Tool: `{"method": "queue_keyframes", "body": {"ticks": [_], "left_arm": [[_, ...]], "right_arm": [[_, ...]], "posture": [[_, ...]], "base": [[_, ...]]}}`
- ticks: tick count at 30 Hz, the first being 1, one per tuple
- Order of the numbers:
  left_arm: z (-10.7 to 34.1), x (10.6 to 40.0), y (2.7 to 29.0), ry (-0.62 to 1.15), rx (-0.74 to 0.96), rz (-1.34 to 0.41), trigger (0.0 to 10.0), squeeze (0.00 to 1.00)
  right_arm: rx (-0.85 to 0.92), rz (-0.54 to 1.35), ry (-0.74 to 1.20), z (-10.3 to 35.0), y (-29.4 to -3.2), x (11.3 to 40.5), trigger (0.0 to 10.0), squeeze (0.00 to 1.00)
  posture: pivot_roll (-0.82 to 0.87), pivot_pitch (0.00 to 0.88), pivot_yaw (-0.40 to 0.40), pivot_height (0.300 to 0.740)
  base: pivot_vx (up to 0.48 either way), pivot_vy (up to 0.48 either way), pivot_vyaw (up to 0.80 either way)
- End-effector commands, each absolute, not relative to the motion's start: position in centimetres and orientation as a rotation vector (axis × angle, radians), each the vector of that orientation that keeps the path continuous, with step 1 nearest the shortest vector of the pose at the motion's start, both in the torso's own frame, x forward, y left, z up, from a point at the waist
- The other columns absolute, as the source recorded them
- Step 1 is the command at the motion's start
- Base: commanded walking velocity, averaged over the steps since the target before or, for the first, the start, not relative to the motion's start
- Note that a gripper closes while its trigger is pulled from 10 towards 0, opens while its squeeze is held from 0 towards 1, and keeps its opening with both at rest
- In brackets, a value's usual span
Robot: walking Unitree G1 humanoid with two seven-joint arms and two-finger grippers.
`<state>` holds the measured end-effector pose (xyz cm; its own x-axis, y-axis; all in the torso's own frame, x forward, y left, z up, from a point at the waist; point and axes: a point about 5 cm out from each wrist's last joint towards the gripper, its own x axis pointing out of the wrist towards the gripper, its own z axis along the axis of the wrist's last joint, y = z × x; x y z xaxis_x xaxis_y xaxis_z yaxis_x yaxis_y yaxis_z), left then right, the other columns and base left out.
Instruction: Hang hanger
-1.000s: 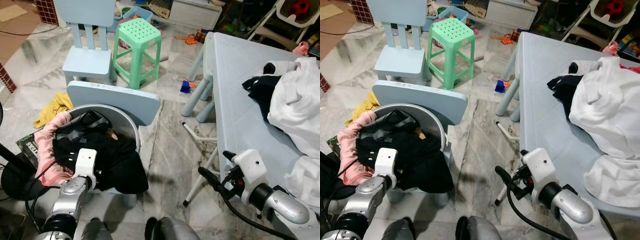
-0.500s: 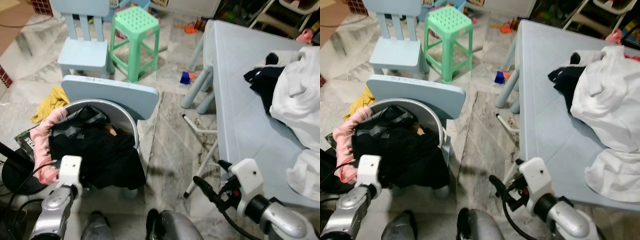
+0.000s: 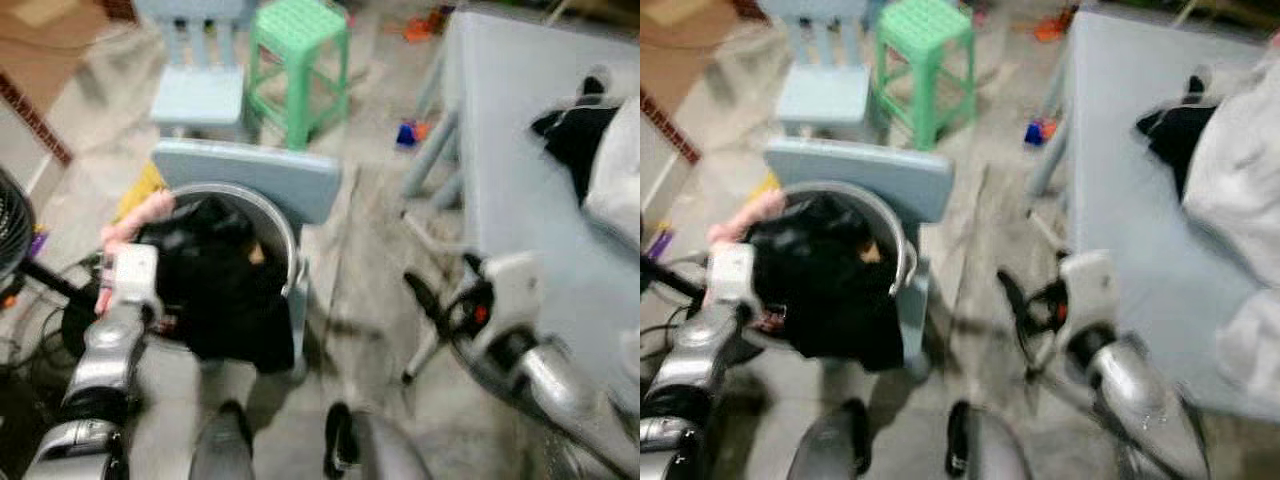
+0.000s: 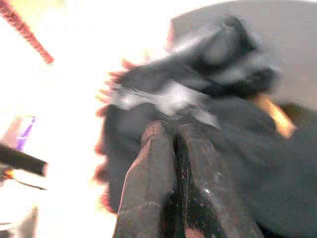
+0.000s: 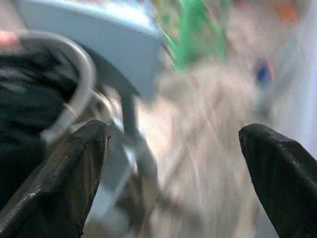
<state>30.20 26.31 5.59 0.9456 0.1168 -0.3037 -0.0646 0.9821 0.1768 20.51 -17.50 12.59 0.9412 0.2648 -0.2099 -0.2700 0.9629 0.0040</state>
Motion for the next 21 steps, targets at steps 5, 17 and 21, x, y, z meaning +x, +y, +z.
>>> {"method": "queue_keyframes", "body": {"ticks": [5, 17, 21], "left_arm": [[3.7, 30.3, 24.5, 0.381, 0.11, 0.107, 0.0, 0.0], [5.3, 30.4, 19.2, 0.197, 0.104, -0.059, 10.0, 1.0], [5.0, 29.3, 18.3, 0.212, 0.139, -0.082, 10.0, 1.0]], "right_arm": [[-0.1, 0.257, 0.199, 12.7, -18.3, 21.2, 10.0, 0.0], [-0.126, 0.316, 0.127, 13.1, -17.2, 23.4, 10.0, 0.0], [-0.113, 0.321, 0.136, 12.6, -16.9, 23.0, 10.0, 0.0]], "posture": [[-0.12, 0.168, -0.087, 0.74], [-0.08, 0.145, -0.087, 0.74], [-0.07, 0.156, -0.083, 0.74]], "base": [[0.0, 0.0, 0.0], [0.0, 0.0, 0.0], [0.0, 0.0, 0.0]]}}
